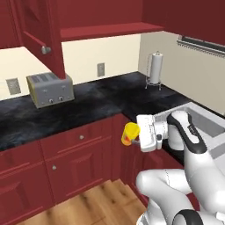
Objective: Move the cup from next to the sink to the open cabinet. Then, move the bowl with the kiwi to the fridge to clear the area for faucet cleaning.
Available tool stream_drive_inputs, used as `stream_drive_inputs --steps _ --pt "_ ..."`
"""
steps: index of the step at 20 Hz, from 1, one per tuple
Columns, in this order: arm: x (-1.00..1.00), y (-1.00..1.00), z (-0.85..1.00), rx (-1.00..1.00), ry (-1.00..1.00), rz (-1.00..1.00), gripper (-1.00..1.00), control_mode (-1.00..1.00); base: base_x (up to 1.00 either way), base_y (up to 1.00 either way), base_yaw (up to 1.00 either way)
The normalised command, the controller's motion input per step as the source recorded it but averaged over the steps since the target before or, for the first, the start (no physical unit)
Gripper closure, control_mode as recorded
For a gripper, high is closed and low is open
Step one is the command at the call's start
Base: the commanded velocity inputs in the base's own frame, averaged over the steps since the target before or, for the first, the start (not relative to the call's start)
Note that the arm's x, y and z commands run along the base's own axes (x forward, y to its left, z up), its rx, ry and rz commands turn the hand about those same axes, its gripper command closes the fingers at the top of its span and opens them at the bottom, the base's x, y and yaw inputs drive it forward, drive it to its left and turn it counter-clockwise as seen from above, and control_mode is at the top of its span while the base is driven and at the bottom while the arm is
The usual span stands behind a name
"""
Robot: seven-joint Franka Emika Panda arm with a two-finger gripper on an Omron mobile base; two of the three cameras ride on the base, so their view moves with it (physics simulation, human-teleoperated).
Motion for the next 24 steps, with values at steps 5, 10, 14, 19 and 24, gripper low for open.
stream_drive_inputs --steps 5,10,14,19,24 --pt "0.00 0.00 0.00 0.00 0.00 0.00 1.00 1.00 1.00 0.21 0.12" --pt "0.00 0.00 0.00 0.00 0.00 0.00 1.00 1.00 0.98 0.09 0.27" --pt "0.00 0.00 0.00 0.00 0.00 0.00 1.00 1.00 0.69 -0.09 0.52" --pt "0.00 0.00 0.00 0.00 0.00 0.00 1.00 1.00 0.66 -0.27 0.27" --pt "0.00 0.00 0.00 0.00 0.00 0.00 1.00 1.00 0.65 -0.71 0.00"
